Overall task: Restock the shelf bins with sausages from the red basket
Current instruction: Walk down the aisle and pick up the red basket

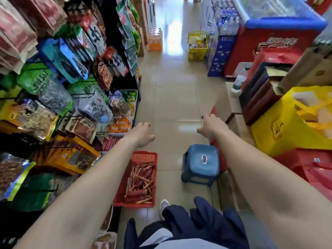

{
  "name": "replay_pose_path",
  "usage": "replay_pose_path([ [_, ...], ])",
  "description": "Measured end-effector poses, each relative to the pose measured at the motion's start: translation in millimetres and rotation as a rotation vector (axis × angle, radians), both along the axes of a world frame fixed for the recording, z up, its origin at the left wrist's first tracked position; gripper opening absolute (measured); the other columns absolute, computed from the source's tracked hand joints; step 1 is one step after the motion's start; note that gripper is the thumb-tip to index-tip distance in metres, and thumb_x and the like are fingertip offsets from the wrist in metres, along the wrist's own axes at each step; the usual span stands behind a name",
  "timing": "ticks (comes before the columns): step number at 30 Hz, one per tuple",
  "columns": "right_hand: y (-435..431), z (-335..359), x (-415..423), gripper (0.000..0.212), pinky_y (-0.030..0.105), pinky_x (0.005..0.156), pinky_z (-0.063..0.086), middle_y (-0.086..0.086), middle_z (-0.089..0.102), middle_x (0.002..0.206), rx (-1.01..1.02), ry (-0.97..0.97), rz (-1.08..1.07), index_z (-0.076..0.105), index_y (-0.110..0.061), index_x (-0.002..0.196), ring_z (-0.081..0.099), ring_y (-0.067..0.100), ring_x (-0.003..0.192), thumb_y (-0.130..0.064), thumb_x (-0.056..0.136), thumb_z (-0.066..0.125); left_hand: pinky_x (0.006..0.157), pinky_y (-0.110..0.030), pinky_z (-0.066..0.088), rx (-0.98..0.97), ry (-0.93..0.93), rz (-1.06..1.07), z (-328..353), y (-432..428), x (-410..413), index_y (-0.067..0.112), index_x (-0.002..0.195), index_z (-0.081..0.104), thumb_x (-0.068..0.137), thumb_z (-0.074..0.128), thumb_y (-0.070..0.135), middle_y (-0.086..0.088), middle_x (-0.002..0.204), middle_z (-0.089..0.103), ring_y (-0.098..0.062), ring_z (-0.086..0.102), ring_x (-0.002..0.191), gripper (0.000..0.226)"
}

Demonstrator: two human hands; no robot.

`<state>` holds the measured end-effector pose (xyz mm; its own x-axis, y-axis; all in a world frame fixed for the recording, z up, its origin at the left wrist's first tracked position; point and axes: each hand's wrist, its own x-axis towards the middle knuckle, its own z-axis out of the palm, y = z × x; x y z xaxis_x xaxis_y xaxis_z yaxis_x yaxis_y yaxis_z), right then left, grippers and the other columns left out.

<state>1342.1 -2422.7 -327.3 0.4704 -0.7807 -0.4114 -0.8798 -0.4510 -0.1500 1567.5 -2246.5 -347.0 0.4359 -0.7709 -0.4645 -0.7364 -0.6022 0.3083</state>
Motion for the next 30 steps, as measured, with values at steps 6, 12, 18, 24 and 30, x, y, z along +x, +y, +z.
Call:
replay_pose_path([
  [6, -50.8, 0.5, 93.3, 0.068, 0.045, 0.099, 0.046, 0.012, 0.044, 0.146, 0.01, -0.017, 0.053, 0.037, -0.015, 0.148, 0.047, 0.035, 0.129, -0.041, 0.089, 0.059, 0.112, -0.043, 0.037, -0.029, 0.026, 0.032, -4.0, -50.9, 83.5, 0.012, 0.153, 0.029, 0.094, 0.059, 0.045, -0.014, 0.157, 0.032, -0.032, 0.037, 0.141, 0.074],
  [12, -111.6, -19.1, 172.6, 0.066, 0.042, 0.098, 0.046, 0.014, 0.046, 0.143, 0.02, -0.001, 0.121, 0.04, -0.013, 0.145, 0.048, 0.034, 0.128, -0.04, 0.089, 0.06, 0.109, -0.046, 0.04, 0.002, 0.031, 0.077, -15.3, -97.1, 147.3, 0.012, 0.151, 0.032, 0.093, 0.059, 0.044, -0.016, 0.151, 0.037, -0.034, 0.042, 0.136, 0.072],
  [18, -201.1, -49.4, 266.4, 0.064, 0.043, 0.098, 0.047, 0.014, 0.049, 0.139, 0.045, 0.021, 0.184, 0.044, -0.014, 0.141, 0.049, 0.035, 0.126, -0.04, 0.085, 0.062, 0.102, -0.05, 0.046, 0.027, 0.026, 0.169, -26.5, -165.2, 227.0, 0.015, 0.149, 0.034, 0.089, 0.056, 0.051, -0.012, 0.15, 0.039, -0.034, 0.05, 0.128, 0.073],
  [24, -286.3, -58.7, 395.7, 0.064, 0.042, 0.096, 0.047, 0.015, 0.046, 0.141, 0.081, 0.031, 0.383, 0.042, -0.012, 0.142, 0.049, 0.036, 0.126, -0.041, 0.089, 0.06, 0.106, -0.046, 0.043, 0.078, 0.07, 0.345, -32.5, -233.5, 303.2, 0.013, 0.152, 0.031, 0.09, 0.059, 0.05, -0.012, 0.154, 0.035, -0.033, 0.044, 0.135, 0.077],
  [30, -322.4, -63.0, 506.6, 0.066, 0.043, 0.095, 0.049, 0.015, 0.047, 0.138, 0.119, 0.019, 0.595, 0.042, -0.013, 0.141, 0.05, 0.037, 0.123, -0.046, 0.087, 0.061, 0.104, -0.048, 0.043, 0.143, 0.12, 0.553, -36.7, -255.2, 347.5, 0.014, 0.151, 0.032, 0.092, 0.056, 0.048, -0.014, 0.151, 0.035, -0.034, 0.046, 0.131, 0.073],
])
